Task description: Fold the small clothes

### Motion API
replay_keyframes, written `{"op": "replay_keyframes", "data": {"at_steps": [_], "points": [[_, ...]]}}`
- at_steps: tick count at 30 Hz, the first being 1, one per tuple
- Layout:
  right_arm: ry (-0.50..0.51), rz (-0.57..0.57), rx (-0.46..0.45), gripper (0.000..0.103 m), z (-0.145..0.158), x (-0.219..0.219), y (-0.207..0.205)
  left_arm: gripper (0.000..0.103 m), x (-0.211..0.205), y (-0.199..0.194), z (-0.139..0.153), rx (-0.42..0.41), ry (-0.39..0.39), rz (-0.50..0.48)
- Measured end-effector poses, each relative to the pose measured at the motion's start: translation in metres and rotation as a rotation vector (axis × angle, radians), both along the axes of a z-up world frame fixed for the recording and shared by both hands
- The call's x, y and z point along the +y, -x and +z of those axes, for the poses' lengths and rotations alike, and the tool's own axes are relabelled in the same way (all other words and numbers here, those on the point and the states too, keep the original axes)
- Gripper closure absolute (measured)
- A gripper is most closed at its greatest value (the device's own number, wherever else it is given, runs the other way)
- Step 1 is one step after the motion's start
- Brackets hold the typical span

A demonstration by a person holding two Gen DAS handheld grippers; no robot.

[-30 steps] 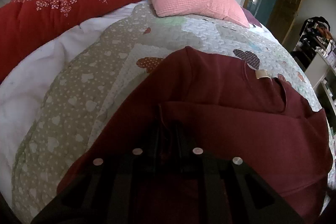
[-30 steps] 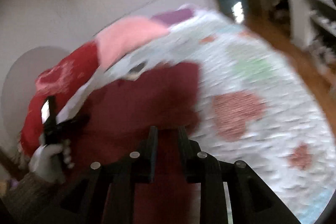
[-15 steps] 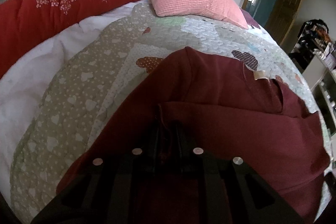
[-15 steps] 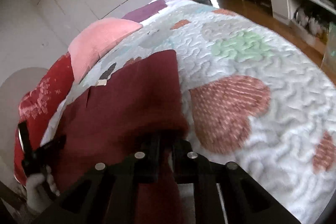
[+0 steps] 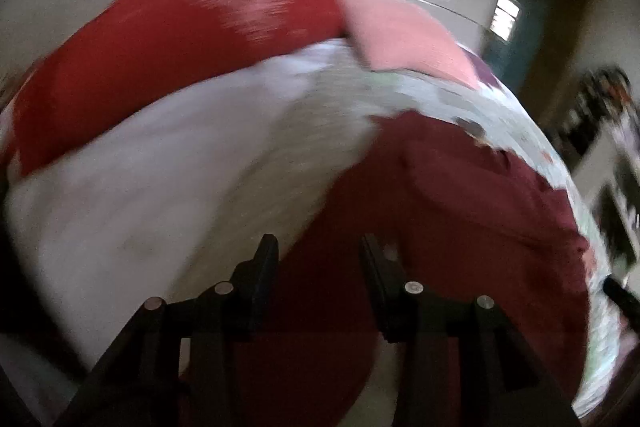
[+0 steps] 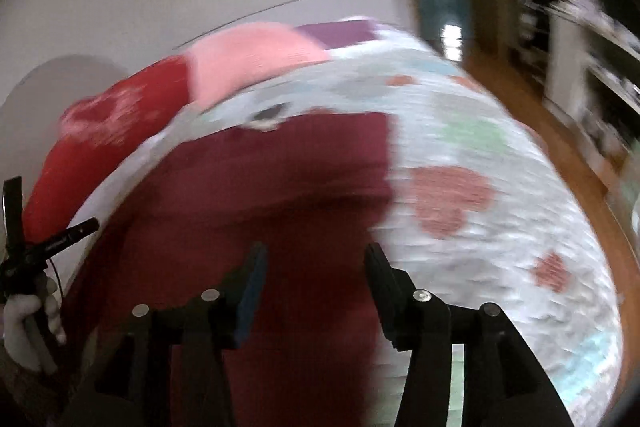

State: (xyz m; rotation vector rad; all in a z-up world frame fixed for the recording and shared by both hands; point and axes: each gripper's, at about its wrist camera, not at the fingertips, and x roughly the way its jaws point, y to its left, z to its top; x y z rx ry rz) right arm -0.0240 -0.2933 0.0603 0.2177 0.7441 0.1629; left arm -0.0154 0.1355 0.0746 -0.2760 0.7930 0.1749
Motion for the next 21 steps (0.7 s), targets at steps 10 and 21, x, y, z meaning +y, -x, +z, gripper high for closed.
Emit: {"op": "replay_keyframes", "data": {"at_steps": [10, 21], "points": [[-0.01, 0.661, 0.12, 0.046, -0.033, 0.201, -0.012, 0.052, 0.089, 0.126, 0.023, -0.083, 0.024, 0.279], [0.119, 1.037, 0.141, 0.04, -0.062, 0.344, 0.044, 0.052, 0.115, 0.149, 0.016, -0.116, 0.082, 0.329]]}}
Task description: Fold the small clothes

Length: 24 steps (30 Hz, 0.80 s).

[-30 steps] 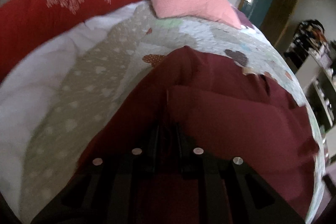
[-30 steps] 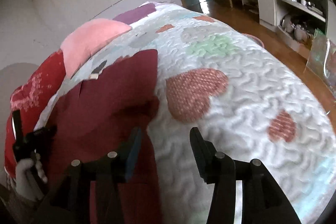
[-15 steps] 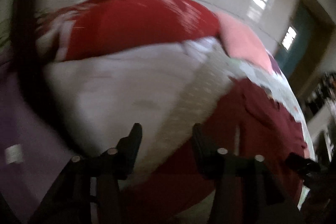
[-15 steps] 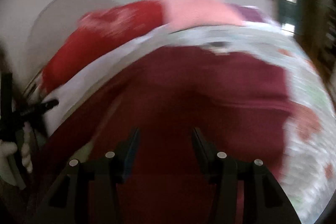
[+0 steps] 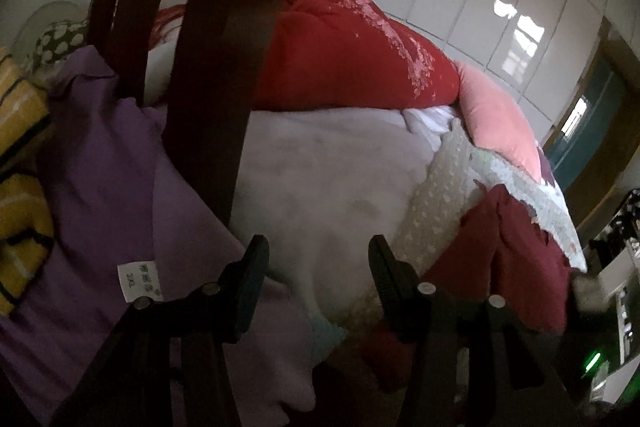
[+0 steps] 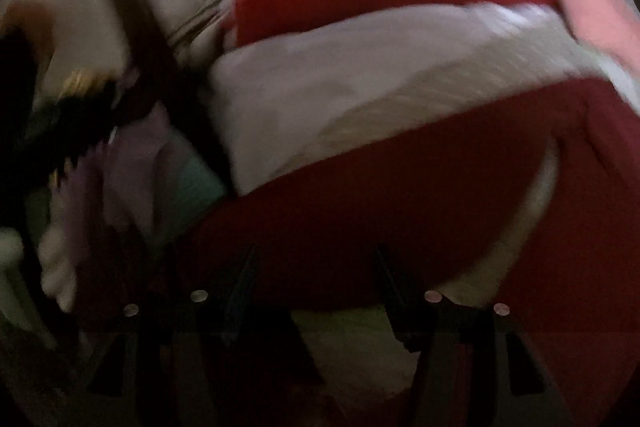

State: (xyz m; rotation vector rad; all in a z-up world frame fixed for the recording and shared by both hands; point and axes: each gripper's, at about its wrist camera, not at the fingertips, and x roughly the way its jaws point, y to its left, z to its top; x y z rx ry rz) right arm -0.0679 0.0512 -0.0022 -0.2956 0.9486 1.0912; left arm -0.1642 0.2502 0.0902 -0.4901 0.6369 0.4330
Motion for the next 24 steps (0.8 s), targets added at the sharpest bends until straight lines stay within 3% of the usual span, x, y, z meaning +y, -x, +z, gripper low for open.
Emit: {"op": "replay_keyframes", "data": {"at_steps": [5, 7, 9, 10, 11, 13, 17, 21, 24], "points": [[0.109, 0.144, -0.222, 0.024, -0.017, 0.037, 0.032, 0.052, 0.001, 0.002, 0.003, -0.005, -0.003, 0.013], [0.158, 0.173, -0.363, 0.025, -0.028, 0.049, 0.043, 0.052, -0.001, 0.001, 0.004, -0.001, -0.012, 0.014], [0.204, 0.163, -0.475, 0.053, -0.036, 0.053, 0.052, 0.052, 0.0, 0.004, 0.005, -0.004, -0.009, 0.01], [0.199, 0.143, -0.492, 0.075, -0.033, 0.053, 0.05, 0.052, -0.002, 0.002, 0.006, -0.004, -0.012, 0.008], [0.173, 0.129, -0.461, 0.095, -0.027, 0.048, 0.046, 0.052, -0.003, 0.001, 0.007, -0.004, -0.015, 0.004], [0.077, 0.049, -0.339, 0.095, -0.003, 0.033, 0.023, 0.052, -0.007, -0.004, 0.009, -0.003, -0.015, -0.013], [-0.105, -0.156, -0.307, 0.095, 0.065, -0.025, -0.024, 0.05, -0.022, -0.015, 0.011, -0.005, -0.001, -0.079], [-0.216, -0.426, -0.309, 0.095, 0.123, -0.123, -0.075, 0.049, -0.045, -0.035, 0.009, 0.009, -0.006, -0.155], [-0.252, -0.651, -0.289, 0.095, 0.14, -0.216, -0.112, 0.049, -0.068, -0.057, 0.006, 0.022, 0.005, -0.227]]}}
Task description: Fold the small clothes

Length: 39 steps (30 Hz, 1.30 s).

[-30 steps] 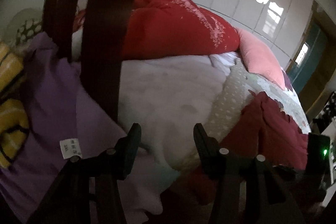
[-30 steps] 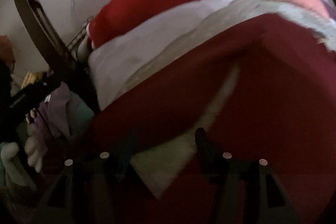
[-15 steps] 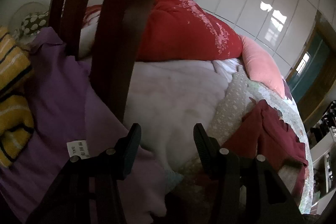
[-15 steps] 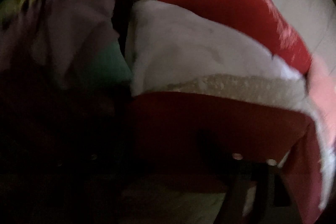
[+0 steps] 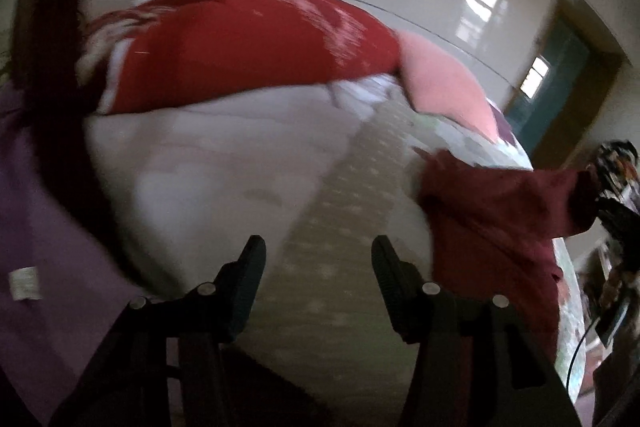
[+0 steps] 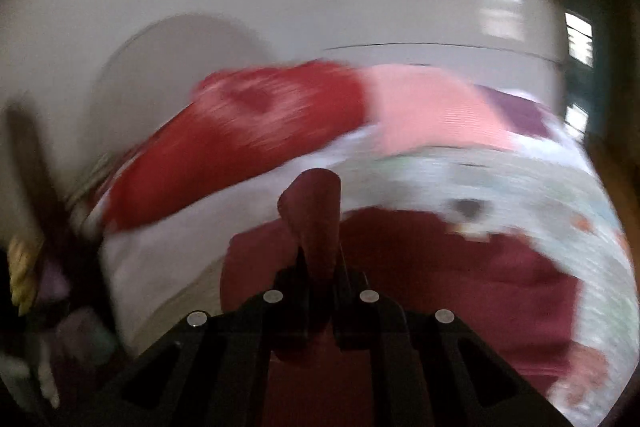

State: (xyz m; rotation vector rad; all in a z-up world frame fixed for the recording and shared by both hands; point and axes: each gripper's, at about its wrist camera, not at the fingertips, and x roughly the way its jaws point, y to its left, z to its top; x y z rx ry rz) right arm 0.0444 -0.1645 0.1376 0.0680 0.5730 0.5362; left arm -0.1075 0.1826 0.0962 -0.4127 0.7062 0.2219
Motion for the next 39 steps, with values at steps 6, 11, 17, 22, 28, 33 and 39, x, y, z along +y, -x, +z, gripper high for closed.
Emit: {"op": "replay_keyframes", "data": {"at_steps": [6, 11, 17, 22, 28, 33, 39], "points": [[-0.127, -0.331, 0.208, 0.095, -0.048, -0.161, -0.045, 0.049, -0.049, -0.067, -0.008, 0.03, 0.107, -0.195], [-0.23, -0.427, 0.378, 0.094, -0.114, -0.223, -0.058, 0.049, -0.099, -0.145, -0.029, 0.094, 0.186, -0.339], [-0.287, -0.41, 0.394, 0.094, -0.129, -0.233, -0.052, 0.049, -0.136, -0.226, -0.041, 0.125, 0.116, -0.361], [-0.245, -0.378, 0.382, 0.092, -0.13, -0.231, -0.052, 0.039, -0.147, -0.276, -0.035, 0.111, -0.062, -0.369], [-0.231, -0.364, 0.374, 0.092, -0.133, -0.229, -0.053, 0.054, -0.16, -0.331, -0.067, 0.267, -0.154, -0.469], [-0.186, -0.34, 0.354, 0.092, -0.123, -0.225, -0.054, 0.082, -0.147, -0.331, -0.056, 0.257, -0.134, -0.436], [-0.262, -0.256, 0.345, 0.093, -0.105, -0.209, -0.067, 0.086, -0.1, -0.34, -0.067, 0.277, -0.122, -0.218]]}}
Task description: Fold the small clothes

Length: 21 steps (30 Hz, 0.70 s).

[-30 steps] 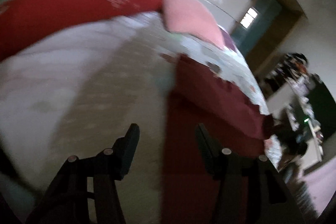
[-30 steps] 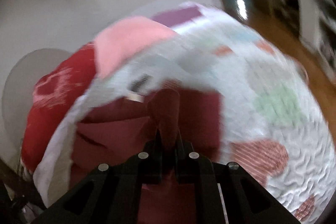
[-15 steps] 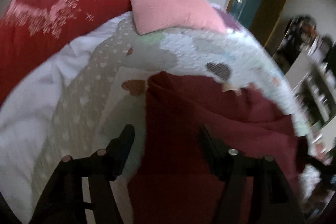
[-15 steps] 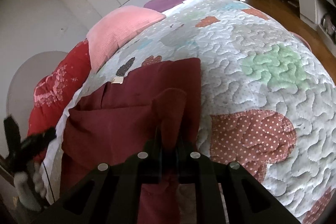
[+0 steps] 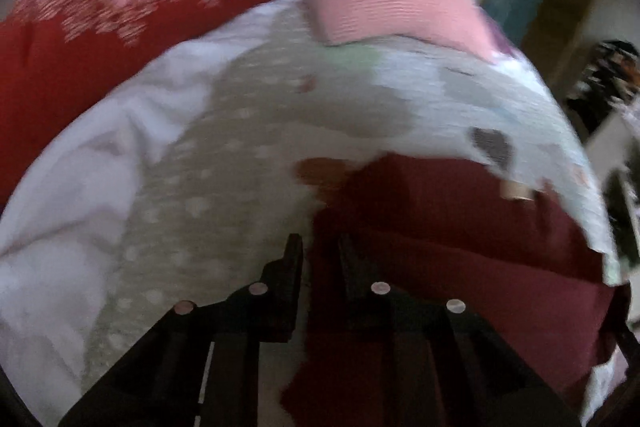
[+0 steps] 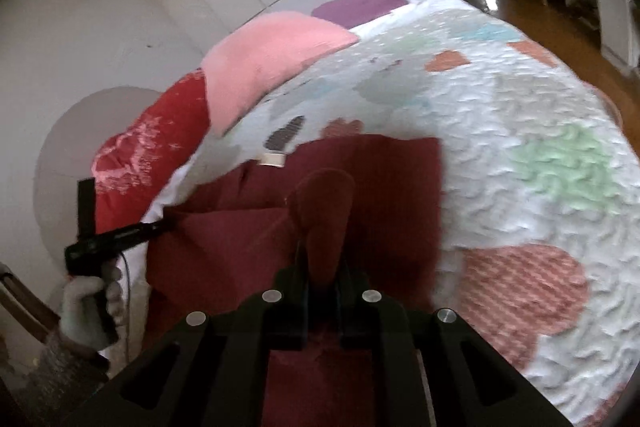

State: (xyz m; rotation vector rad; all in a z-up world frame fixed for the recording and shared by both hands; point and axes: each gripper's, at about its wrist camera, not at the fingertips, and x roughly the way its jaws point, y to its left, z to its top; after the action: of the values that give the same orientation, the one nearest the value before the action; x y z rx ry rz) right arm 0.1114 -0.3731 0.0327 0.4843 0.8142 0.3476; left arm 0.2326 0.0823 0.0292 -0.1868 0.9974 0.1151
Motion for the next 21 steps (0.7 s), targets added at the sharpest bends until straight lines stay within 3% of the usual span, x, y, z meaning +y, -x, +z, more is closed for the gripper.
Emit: {"op": "replay_keyframes", "data": {"at_steps": [2, 4, 7, 10, 12, 14, 16, 18, 19, 20, 21], "points": [[0.046, -0.014, 0.023, 0.09, -0.008, 0.01, -0.01, 0.086, 0.009, 0.0, -0.008, 0.033, -0.012, 0.024], [0.132, -0.063, 0.063, 0.087, -0.02, 0.017, -0.015, 0.086, 0.02, 0.007, -0.011, 0.05, 0.074, 0.011], [0.165, -0.087, 0.054, 0.084, -0.026, 0.017, -0.008, 0.086, 0.024, 0.027, 0.005, -0.005, 0.081, -0.006], [0.231, -0.165, -0.007, 0.073, -0.007, 0.009, 0.01, 0.071, 0.017, 0.057, 0.025, -0.084, 0.033, -0.057], [0.226, -0.18, -0.062, 0.056, 0.01, 0.004, 0.019, 0.067, 0.01, 0.077, 0.034, -0.118, 0.015, -0.084], [0.196, -0.168, -0.083, 0.029, 0.016, 0.004, 0.021, 0.067, 0.006, 0.088, 0.036, -0.124, 0.028, -0.098], [0.204, -0.134, -0.057, 0.028, 0.01, 0.012, 0.015, 0.067, 0.002, 0.095, 0.033, -0.113, 0.049, -0.107], [0.236, -0.077, 0.006, 0.034, -0.005, 0.025, 0.003, 0.066, -0.002, 0.096, 0.03, -0.102, 0.061, -0.116], [0.262, -0.057, 0.031, 0.077, -0.012, 0.029, -0.001, 0.066, -0.005, 0.098, 0.028, -0.096, 0.062, -0.126], [0.292, -0.062, 0.043, 0.096, -0.016, 0.028, -0.004, 0.063, -0.008, 0.099, 0.026, -0.094, 0.058, -0.135], [0.313, -0.099, 0.042, 0.096, -0.019, 0.021, -0.004, 0.061, -0.011, 0.101, 0.022, -0.091, 0.048, -0.145]]}}
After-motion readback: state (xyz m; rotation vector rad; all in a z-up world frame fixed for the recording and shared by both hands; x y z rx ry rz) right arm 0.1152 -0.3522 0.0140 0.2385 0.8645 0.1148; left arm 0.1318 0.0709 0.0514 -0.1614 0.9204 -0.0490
